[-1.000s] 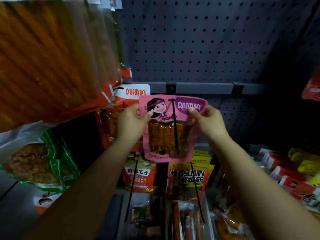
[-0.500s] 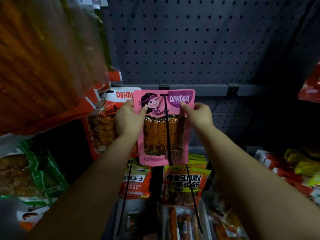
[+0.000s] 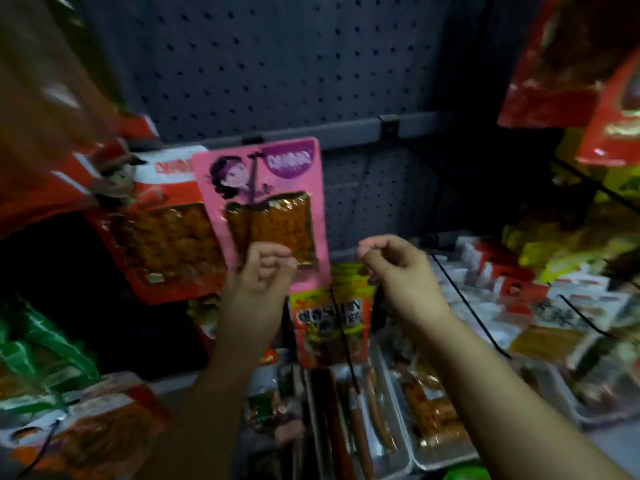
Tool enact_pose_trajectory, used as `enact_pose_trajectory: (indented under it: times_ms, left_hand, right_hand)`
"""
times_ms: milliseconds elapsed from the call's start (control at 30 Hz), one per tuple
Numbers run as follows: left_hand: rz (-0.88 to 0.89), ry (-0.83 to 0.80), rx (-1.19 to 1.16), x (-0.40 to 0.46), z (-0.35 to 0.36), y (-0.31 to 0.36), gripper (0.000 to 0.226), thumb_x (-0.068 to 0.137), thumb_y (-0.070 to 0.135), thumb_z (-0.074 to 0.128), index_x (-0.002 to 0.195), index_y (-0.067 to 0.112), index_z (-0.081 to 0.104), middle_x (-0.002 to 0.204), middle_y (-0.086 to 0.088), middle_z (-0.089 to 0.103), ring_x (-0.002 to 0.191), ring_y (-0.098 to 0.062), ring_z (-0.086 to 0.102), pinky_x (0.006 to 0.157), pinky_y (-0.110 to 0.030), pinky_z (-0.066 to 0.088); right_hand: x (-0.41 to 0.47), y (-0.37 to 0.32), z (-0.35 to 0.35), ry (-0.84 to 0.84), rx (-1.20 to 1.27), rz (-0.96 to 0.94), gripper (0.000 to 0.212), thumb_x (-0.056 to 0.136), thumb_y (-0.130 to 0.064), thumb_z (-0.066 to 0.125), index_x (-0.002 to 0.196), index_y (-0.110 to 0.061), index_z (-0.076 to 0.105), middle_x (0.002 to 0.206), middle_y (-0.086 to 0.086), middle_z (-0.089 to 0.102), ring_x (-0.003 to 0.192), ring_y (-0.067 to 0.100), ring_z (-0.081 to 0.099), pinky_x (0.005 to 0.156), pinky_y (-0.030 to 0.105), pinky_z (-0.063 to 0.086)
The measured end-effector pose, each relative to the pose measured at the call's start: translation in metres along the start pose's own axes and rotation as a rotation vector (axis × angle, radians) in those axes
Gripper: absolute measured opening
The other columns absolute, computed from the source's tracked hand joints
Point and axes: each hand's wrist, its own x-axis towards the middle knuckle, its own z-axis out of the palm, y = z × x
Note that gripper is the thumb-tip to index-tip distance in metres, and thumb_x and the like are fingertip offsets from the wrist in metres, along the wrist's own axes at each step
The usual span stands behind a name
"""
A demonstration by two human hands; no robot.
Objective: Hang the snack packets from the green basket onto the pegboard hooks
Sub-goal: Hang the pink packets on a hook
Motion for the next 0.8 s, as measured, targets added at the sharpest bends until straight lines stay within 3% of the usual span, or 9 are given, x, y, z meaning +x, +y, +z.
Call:
enact_pose_trajectory:
  times_ms: [100,200,300,400,500,633,733,800]
  left_hand:
    - [-0.089,-0.21,-0.052,-0.055,0.049,0.005,0.021,0.083,0.008,0.066,0.079,0.027,0.058,0.064,0.013,0.062,0.059,0.01,0.055,0.058,-0.004,0.04]
    - [-0.17,-0.393,-0.104,-0.115,0.111,0.002,0.009,0.077,0.027,0.061,0.082,0.034,0.062,0.072,0.016,0.066,0.066,0.003,0.061,0.063,-0.008,0.044]
    - [-0.273,-0.517,-0.138,-0.181,0.182,-0.018,0.01,0.077,0.025,0.062,0.081,0.034,0.062,0.074,0.017,0.068,0.069,0.006,0.061,0.067,-0.008,0.044]
    - [-0.438,-0.607,-0.137,-0.243,0.253,-0.067,0.023,0.083,0.007,0.065,0.08,0.028,0.059,0.072,0.009,0.065,0.067,0.003,0.059,0.072,-0.02,0.046]
    - [-0.556,-0.689,-0.079,-0.301,0.314,-0.139,0.033,0.085,-0.005,0.059,0.082,0.028,0.056,0.079,0.005,0.062,0.073,-0.005,0.057,0.078,-0.029,0.044]
    - [-0.616,-0.757,0.023,-0.374,0.383,-0.25,0.024,0.084,-0.008,0.059,0.084,0.016,0.056,0.082,-0.002,0.061,0.077,-0.009,0.055,0.076,-0.016,0.041]
    - [-0.701,-0.774,0.07,-0.427,0.422,-0.332,0.017,0.084,-0.006,0.059,0.088,0.01,0.059,0.086,-0.004,0.062,0.079,-0.009,0.056,0.072,-0.019,0.041]
    - [-0.778,-0.763,0.139,-0.463,0.438,-0.383,0.011,0.085,-0.003,0.06,0.093,0.005,0.061,0.093,-0.004,0.061,0.086,-0.011,0.056,0.067,-0.012,0.039]
  right_hand:
    - [-0.058,0.022,-0.062,0.016,0.037,0.046,0.019,0.09,-0.002,0.057,0.08,-0.017,0.062,0.068,-0.002,0.057,0.057,0.0,0.05,0.058,0.01,0.039]
    - [-0.115,0.061,-0.135,0.114,0.034,0.171,0.018,0.089,0.0,0.057,0.079,-0.013,0.062,0.072,0.009,0.06,0.06,0.011,0.053,0.058,0.018,0.043]
    - [-0.166,0.114,-0.213,0.258,-0.014,0.344,0.022,0.09,0.003,0.055,0.077,-0.013,0.062,0.067,0.003,0.062,0.051,0.004,0.055,0.052,0.013,0.044]
    - [-0.208,0.183,-0.282,0.308,-0.11,0.508,0.022,0.091,0.0,0.054,0.076,-0.013,0.062,0.067,0.001,0.064,0.049,0.0,0.056,0.051,0.011,0.043]
    - [-0.239,0.274,-0.332,0.277,-0.24,0.647,0.028,0.09,-0.001,0.056,0.071,-0.019,0.06,0.067,0.003,0.063,0.056,0.009,0.056,0.059,0.022,0.044]
    - [-0.273,0.42,-0.371,0.135,-0.396,0.838,0.02,0.086,-0.002,0.062,0.076,-0.019,0.058,0.071,0.004,0.062,0.063,0.016,0.057,0.069,0.033,0.047]
    - [-0.295,0.53,-0.395,0.021,-0.497,0.951,0.006,0.085,-0.013,0.067,0.089,-0.016,0.063,0.067,-0.003,0.061,0.069,0.02,0.061,0.069,0.029,0.046]
    - [-0.303,0.595,-0.407,-0.041,-0.583,0.995,0.018,0.085,-0.019,0.068,0.101,-0.013,0.066,0.076,0.002,0.065,0.066,0.015,0.059,0.063,0.023,0.042]
